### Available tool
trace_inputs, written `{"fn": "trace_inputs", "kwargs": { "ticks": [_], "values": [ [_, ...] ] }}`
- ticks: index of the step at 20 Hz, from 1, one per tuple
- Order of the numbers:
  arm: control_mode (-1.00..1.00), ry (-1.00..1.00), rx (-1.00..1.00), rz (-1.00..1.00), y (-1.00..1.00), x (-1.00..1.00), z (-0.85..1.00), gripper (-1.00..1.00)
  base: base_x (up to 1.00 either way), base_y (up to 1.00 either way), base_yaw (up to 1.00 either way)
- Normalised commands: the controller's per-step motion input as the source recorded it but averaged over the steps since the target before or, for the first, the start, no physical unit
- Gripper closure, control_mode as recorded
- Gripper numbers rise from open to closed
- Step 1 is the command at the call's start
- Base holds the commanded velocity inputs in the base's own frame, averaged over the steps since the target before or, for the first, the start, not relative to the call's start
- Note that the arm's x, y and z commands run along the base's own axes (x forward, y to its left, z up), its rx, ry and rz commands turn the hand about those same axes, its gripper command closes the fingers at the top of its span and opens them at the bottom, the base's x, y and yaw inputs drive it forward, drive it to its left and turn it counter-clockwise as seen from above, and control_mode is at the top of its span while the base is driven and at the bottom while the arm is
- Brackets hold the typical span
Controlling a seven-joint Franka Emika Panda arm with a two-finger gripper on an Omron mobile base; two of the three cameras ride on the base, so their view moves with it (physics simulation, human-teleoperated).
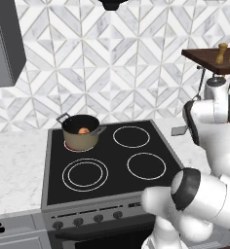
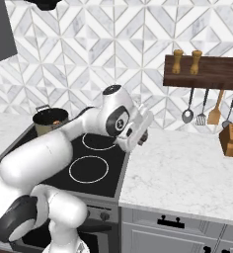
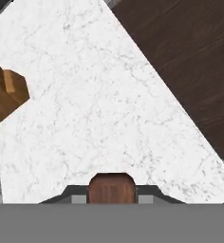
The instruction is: Put the onion and lemon in the pot. Retrieve the spatula and lightly stir the vegetables in the pot.
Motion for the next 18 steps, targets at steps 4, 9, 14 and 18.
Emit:
{"fn": "trace_inputs", "kwargs": {
  "ticks": [4,9,14,18],
  "values": [
    [-1.00,0.01,-0.32,0.64,0.61,0.00,0.62,1.00,0.00,0.00,0.00],
    [-1.00,0.07,-0.25,0.62,0.43,0.06,0.72,1.00,0.00,0.00,0.00],
    [-1.00,0.04,-0.25,0.58,0.49,0.03,0.64,1.00,0.00,0.00,0.00],
    [-1.00,0.00,-0.37,0.53,0.69,0.01,0.13,1.00,0.00,0.00,0.00]
  ]
}}
